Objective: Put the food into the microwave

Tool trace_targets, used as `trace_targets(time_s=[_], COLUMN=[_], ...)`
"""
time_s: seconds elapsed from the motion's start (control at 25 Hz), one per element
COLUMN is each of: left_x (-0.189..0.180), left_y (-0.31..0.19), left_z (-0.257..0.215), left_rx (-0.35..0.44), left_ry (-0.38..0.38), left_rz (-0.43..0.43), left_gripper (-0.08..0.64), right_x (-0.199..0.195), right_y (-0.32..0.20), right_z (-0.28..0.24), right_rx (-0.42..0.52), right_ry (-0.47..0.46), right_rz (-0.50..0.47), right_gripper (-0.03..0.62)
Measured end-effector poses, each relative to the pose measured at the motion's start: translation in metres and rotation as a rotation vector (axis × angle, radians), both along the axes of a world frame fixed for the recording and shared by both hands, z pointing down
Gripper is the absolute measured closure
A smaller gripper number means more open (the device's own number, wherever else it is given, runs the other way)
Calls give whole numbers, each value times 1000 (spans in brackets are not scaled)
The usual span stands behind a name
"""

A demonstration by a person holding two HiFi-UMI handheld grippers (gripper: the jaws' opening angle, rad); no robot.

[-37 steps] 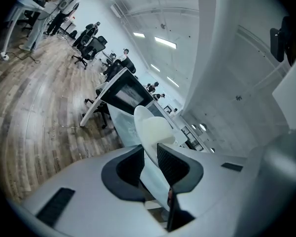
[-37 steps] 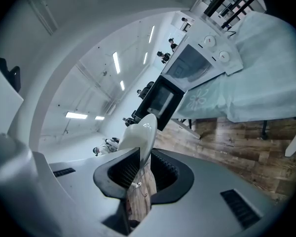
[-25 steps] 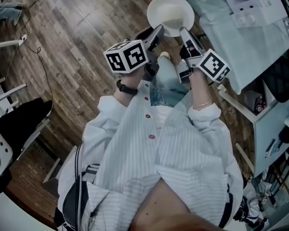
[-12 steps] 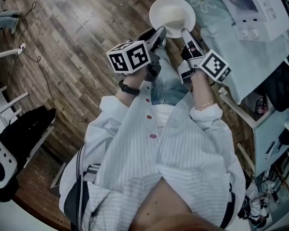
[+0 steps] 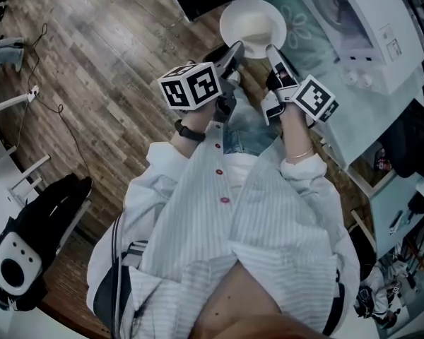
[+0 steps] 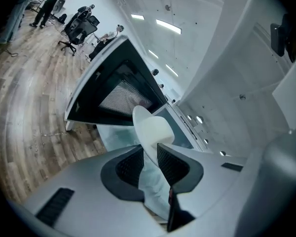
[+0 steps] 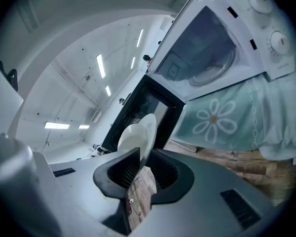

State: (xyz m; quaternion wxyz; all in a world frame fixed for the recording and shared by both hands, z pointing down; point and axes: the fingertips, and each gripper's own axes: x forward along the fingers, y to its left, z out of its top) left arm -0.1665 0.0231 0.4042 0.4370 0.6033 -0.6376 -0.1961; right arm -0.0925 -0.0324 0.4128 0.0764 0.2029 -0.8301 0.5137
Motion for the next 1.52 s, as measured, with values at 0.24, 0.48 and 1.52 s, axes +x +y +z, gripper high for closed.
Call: trace_targets(time_s=[0.24, 0.48, 1.52], left_x=[-19, -3, 97], left_y=[-47, -92, -198], left_z=[-3, -3, -8], left_rx=[-7, -11, -7], left_ry=[2, 4, 8], left_rz=[59, 169, 619], left_gripper=[472, 472, 472], right_x=[-14, 5, 115], right_y=[-42, -79, -145], right_z=[-5, -5, -11], right_rx=[-4, -6, -13], right_ry=[-2, -1, -9], right_rz=[63, 170, 623], right_gripper=[511, 511, 512])
